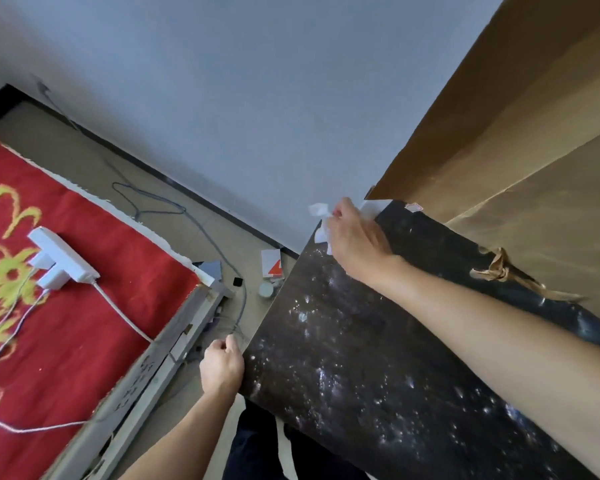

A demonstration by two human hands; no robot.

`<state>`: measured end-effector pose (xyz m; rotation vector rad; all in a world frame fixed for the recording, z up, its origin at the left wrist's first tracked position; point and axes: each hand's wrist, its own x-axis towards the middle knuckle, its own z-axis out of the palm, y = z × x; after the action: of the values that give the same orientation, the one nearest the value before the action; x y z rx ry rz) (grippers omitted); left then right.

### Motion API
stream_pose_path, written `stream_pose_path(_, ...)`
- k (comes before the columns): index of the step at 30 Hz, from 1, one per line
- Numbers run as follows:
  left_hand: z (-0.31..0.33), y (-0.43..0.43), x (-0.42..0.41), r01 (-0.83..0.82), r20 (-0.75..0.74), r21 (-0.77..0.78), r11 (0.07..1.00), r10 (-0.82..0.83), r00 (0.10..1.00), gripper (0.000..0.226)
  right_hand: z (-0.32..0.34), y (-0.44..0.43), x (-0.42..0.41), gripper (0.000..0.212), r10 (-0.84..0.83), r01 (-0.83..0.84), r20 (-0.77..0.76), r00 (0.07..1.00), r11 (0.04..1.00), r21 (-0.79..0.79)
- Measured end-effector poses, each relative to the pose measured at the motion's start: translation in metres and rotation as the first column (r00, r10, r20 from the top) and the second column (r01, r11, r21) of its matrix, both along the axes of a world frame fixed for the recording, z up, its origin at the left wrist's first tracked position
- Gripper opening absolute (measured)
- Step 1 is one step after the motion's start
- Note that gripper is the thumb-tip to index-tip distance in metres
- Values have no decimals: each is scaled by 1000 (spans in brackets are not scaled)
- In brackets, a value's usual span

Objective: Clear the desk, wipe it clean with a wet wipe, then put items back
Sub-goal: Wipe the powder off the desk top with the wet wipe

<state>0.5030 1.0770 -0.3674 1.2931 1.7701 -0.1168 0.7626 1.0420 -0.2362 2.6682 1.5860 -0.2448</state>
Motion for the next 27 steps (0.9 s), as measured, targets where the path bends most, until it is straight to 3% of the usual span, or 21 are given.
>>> stream_pose_path(3, -6, -2, 0, -12, -34, 53, 999, 13, 999, 33, -23, 41, 17, 27, 39, -9, 140, 989, 978, -210)
stream_pose_path(7, -14, -4, -1, -73, -49, 124, 990, 79, 996, 31, -56, 58, 27, 36, 44, 8, 141, 989, 937, -348)
stream_pose_path(11, -14, -5, -1, -108, -34, 148, 983, 114, 993, 27, -78, 33, 12, 41, -78, 79, 12, 997, 987, -140)
stream_pose_path(14, -11, -5, -1, -103, -29, 142, 984, 108, 994, 25, -77, 5, -17, 41, -238, 230, -314, 919, 971, -63)
stream_pose_path(16, -10, -5, -1, -95, -29, 139, 986, 100, 995, 25, -72, -6, -27, 37, -229, 217, -432, 872, 973, -77)
stream_pose_path(19, -8, -4, 0, -100, -38, 135, 986, 106, 994, 27, -68, 8, -2, 33, -186, 212, -281, 942, 975, 65)
stream_pose_path(21, -8, -4, 1, -104, -44, 135, 985, 111, 993, 26, -74, 26, 16, 38, -190, 200, -146, 971, 978, 57)
stream_pose_path(25, -9, -5, 1, -111, -44, 146, 983, 118, 992, 25, -92, 34, 2, 33, -251, 275, -251, 935, 959, 64)
stream_pose_path(27, -8, -5, 0, -111, -44, 147, 983, 119, 992, 24, -94, 9, -31, 23, -99, 130, -323, 941, 988, 77)
